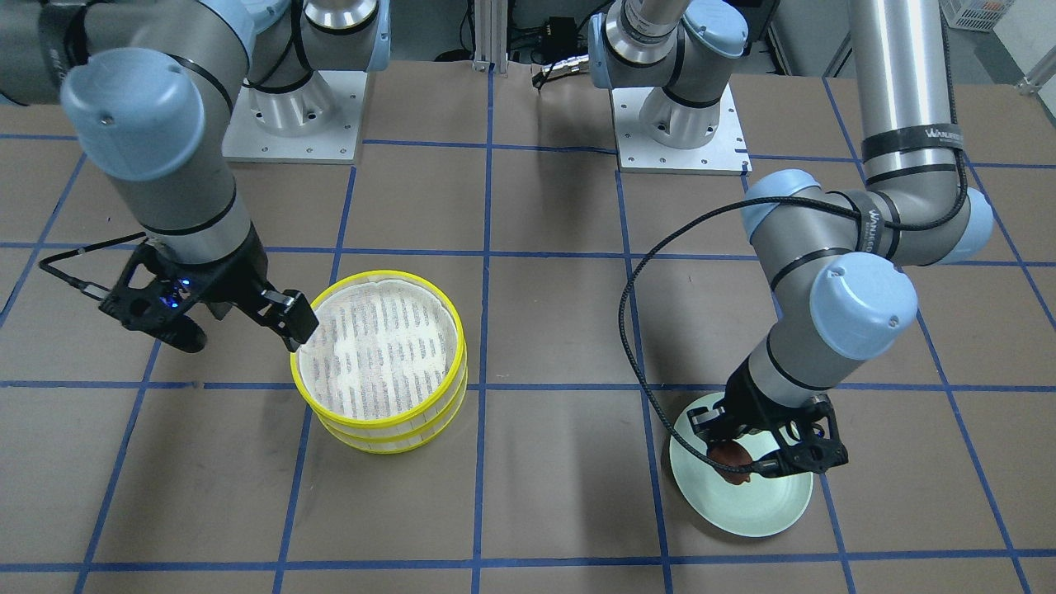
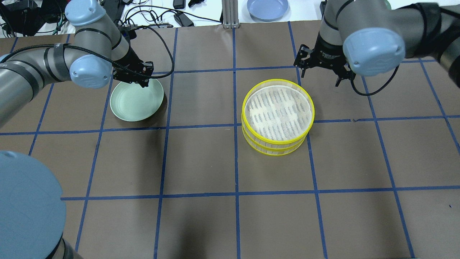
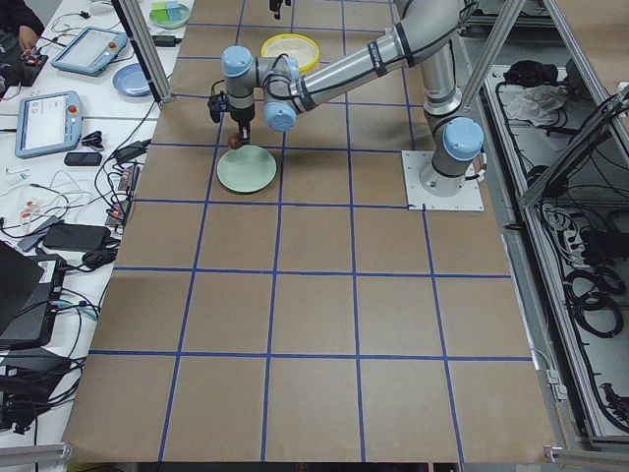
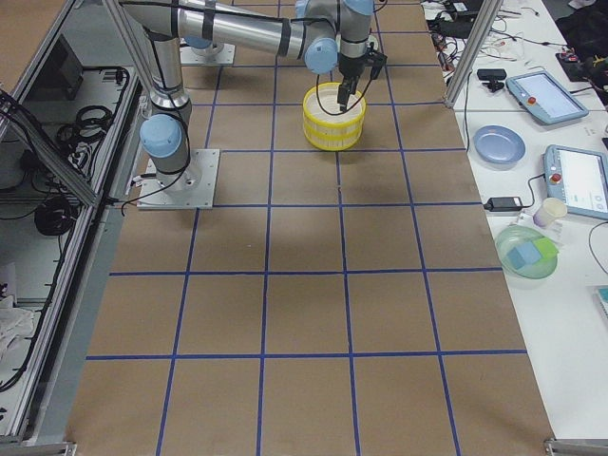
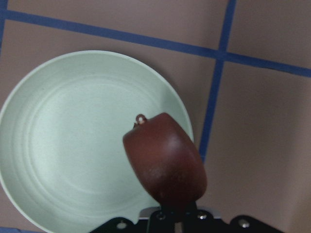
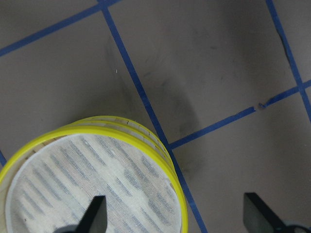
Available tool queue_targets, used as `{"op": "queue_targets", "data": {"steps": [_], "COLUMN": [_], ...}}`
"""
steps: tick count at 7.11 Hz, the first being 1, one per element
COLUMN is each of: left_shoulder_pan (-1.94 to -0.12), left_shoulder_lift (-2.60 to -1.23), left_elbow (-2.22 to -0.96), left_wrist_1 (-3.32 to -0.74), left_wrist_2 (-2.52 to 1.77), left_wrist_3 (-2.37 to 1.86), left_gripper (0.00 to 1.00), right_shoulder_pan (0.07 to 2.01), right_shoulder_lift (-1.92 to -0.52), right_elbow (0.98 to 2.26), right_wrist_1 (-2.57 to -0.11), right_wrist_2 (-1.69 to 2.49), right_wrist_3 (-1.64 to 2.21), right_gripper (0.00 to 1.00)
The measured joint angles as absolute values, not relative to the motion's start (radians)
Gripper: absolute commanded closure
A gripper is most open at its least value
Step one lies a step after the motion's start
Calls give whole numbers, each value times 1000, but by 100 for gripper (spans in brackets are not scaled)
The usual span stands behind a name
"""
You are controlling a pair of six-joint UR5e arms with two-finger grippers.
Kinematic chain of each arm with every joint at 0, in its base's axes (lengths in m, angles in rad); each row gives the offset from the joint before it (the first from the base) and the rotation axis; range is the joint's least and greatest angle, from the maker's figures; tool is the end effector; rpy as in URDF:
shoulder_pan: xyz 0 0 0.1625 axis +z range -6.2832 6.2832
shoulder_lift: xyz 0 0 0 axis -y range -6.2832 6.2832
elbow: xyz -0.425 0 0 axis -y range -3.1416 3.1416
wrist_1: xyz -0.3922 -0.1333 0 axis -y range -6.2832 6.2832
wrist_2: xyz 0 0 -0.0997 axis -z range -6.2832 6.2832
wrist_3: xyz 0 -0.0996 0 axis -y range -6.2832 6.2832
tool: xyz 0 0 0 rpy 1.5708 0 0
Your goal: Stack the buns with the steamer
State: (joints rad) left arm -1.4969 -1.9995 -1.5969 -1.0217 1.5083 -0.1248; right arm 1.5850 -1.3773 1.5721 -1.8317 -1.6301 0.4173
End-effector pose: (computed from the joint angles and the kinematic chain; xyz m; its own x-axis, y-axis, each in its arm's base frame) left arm -0.0921 -0.6462 0.2872 -0.9789 -0.1909 0.0734 -0.1969 0.9767 -0.0857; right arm 0.1355 -0.5707 0.4110 -0.9183 0.3950 0.0273 0.3916 0.9163 -0.0844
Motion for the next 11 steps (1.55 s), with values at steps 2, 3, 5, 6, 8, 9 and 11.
{"op": "queue_targets", "data": {"steps": [2,3,5,6,8,9,11], "left_shoulder_pan": [-1609,-1673,-1788,-1837,-1914,-1938,-1984], "left_shoulder_lift": [-1952,-1935,-1923,-1922,-1925,-1934,-1949], "left_elbow": [-1598,-1599,-1600,-1602,-1610,-1612,-1615], "left_wrist_1": [-1027,-1026,-1013,-1007,-1004,-1003,-1004], "left_wrist_2": [1461,1437,1398,1370,1319,1310,1296], "left_wrist_3": [-285,-359,-470,-515,-550,-554,-563], "left_gripper": [100,100,100,100,100,100,42], "right_shoulder_pan": [1495,1417,1254,1180,1082,1061,1050], "right_shoulder_lift": [-1435,-1465,-1499,-1511,-1565,-1587,-1601], "right_elbow": [1511,1505,1502,1502,1502,1502,1504], "right_wrist_1": [-1782,-1767,-1747,-1741,-1727,-1710,-1674], "right_wrist_2": [-1629,-1629,-1631,-1631,-1632,-1632,-1617], "right_wrist_3": [286,185,11,-86,-217,-247,-259], "right_gripper": [0,0,0,0,0,0,0]}}
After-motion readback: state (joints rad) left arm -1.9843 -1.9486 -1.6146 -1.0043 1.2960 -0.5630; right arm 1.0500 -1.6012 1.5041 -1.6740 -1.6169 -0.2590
